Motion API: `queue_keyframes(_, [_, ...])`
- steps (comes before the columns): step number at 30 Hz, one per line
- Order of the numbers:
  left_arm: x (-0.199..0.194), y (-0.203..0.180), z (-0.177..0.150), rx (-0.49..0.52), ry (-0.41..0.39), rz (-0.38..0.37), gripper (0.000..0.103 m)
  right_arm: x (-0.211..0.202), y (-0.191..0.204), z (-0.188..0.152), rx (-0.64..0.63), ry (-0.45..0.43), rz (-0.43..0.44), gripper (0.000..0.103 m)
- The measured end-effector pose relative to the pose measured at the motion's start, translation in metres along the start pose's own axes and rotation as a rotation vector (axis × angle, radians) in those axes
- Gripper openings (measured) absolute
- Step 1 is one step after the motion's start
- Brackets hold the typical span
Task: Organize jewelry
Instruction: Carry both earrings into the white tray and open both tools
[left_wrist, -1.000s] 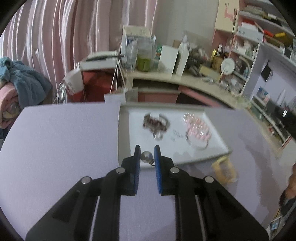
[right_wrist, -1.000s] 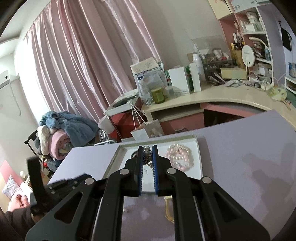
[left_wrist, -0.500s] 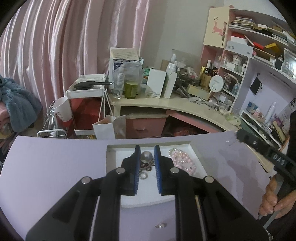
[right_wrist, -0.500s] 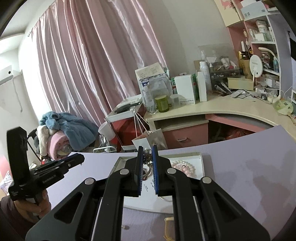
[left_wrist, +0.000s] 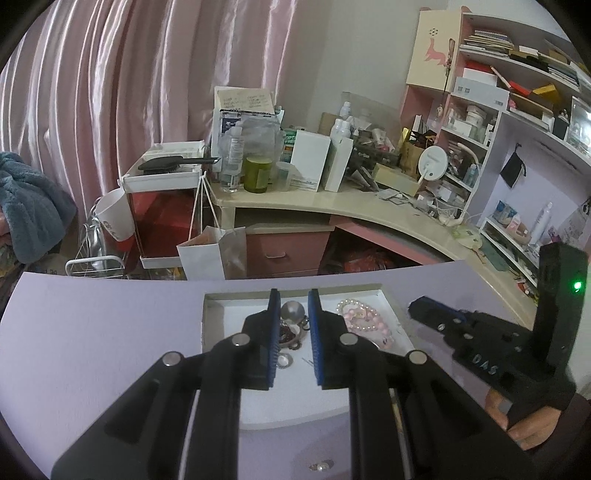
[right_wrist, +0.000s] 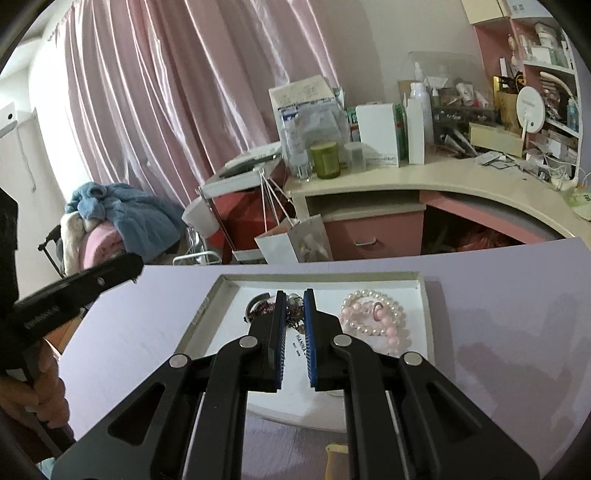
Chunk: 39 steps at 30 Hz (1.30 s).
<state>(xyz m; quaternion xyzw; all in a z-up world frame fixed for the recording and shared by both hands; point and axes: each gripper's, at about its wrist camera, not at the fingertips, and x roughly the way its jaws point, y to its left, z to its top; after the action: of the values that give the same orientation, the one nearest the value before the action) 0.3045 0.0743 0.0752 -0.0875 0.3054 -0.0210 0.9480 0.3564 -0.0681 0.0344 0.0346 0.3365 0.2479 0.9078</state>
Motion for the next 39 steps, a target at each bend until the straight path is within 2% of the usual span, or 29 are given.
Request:
queue_keyframes(6, [0.005,0.003,0.0,0.0,0.008,0.003,0.015,0.009,-0.002,-0.003,0.013,0.028,0.011,0.01])
queue_keyframes(8, [0.007,0.003,0.0,0.0,0.01,0.003,0.015,0.008,-0.002,-0.003,0.01,0.029,0.005,0.013])
queue_keyframes(10, [0.008,0.003,-0.001,0.0,0.012,0.003,0.015,0.005,-0.002,-0.003,0.006,0.02,-0.007,0.032])
queue_keyframes(12, [0.009,0.003,-0.001,0.0,0.015,0.001,0.015,-0.001,-0.005,-0.004,0.012,-0.002,-0.022,0.042])
queue_keyframes(25, [0.025,0.001,-0.013,0.0,0.054,-0.026,0.015,-0.011,-0.042,-0.005,0.126,-0.016,-0.081,0.042])
queue_keyframes(39, [0.092,0.001,-0.04,0.02,0.179,0.004,0.017,-0.013,-0.066,-0.024,0.192,0.022,-0.12,0.042])
